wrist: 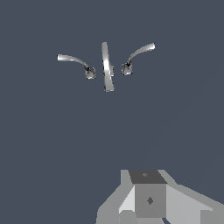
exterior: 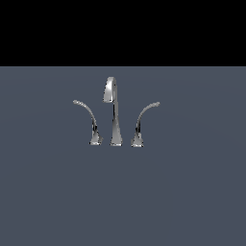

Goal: Turn on the faucet by rotating a designated handle.

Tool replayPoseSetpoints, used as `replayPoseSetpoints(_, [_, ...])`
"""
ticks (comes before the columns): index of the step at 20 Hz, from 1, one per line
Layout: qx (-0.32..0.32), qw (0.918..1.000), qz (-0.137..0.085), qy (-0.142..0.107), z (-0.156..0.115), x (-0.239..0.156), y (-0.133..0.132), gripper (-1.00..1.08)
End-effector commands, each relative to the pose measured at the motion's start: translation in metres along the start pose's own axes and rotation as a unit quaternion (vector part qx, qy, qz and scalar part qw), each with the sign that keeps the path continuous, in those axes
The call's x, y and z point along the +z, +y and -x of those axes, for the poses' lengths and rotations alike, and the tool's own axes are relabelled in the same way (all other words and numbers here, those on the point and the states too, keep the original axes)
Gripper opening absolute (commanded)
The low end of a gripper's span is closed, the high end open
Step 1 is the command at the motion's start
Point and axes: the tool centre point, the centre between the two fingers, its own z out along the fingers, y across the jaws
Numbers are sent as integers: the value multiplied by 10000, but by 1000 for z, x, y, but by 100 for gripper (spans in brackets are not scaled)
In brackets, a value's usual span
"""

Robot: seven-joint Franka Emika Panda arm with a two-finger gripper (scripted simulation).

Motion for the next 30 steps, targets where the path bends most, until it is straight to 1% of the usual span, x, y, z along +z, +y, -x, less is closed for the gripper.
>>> replayPoseSetpoints(1, [267,9996,-1,2,-10,11,-5,-100])
replayPoseSetpoints(4, [645,9979,-1,7,-25,25,-12,-100])
replayPoseSetpoints(8, [1166,9932,-1,13,-47,46,-19,-100])
replayPoseSetpoints(11, [1557,9878,-1,18,-64,61,-22,-100])
replayPoseSetpoints(15, [2073,9783,-1,25,-87,81,-25,-100])
replayPoseSetpoints(19, [2583,9661,-1,32,-110,101,-25,-100])
replayPoseSetpoints(23, [3084,9512,1,39,-134,121,-23,-100])
replayPoseSetpoints(27, [3577,9338,5,47,-156,141,-18,-100])
replayPoseSetpoints(30, [3943,9190,9,53,-173,156,-13,-100])
